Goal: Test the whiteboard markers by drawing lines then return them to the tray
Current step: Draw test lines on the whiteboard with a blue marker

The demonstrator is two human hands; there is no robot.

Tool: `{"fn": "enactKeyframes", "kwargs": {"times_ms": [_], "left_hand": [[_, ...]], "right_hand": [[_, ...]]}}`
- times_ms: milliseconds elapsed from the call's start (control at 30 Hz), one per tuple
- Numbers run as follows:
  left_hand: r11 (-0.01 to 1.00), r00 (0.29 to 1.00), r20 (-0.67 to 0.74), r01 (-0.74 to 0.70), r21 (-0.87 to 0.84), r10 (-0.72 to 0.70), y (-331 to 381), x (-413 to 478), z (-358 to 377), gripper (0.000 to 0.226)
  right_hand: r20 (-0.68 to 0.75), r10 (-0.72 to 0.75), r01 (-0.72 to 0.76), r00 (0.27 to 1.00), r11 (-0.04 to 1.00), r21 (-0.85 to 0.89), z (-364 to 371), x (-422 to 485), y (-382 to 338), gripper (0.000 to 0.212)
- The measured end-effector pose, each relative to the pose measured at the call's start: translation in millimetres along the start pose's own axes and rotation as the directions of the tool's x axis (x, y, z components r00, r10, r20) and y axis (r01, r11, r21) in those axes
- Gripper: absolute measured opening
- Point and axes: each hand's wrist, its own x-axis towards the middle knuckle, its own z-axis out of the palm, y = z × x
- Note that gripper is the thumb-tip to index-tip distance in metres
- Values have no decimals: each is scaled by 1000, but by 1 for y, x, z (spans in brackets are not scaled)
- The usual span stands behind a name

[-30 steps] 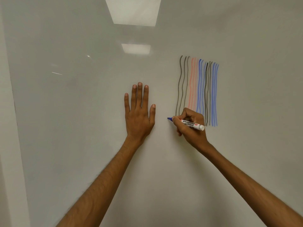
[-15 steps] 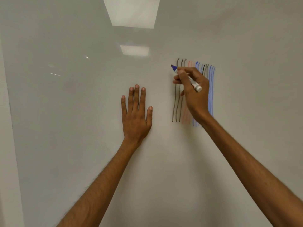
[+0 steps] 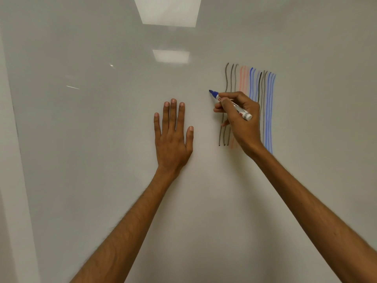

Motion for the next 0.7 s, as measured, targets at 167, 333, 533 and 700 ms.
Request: {"fn": "enactKeyframes", "kwargs": {"times_ms": [167,333,533,700], "left_hand": [[1000,1000,3,2,3,-2,1,0,0,64],[1000,1000,15,6,-1,-6,1,-1,0,63],[1000,999,48,17,-2,-17,3,-16,0,62],[1000,994,109,3,-5,-3,0,-60,3,63]], "right_hand": [[11,47,-47,999,999,-16,-5,-28,5,16],[49,86,-83,995,995,-63,-11,-56,9,15],[73,123,-117,990,990,-80,-14,-92,17,11],[80,156,-149,985,985,-86,-15,-114,19,12]]}}
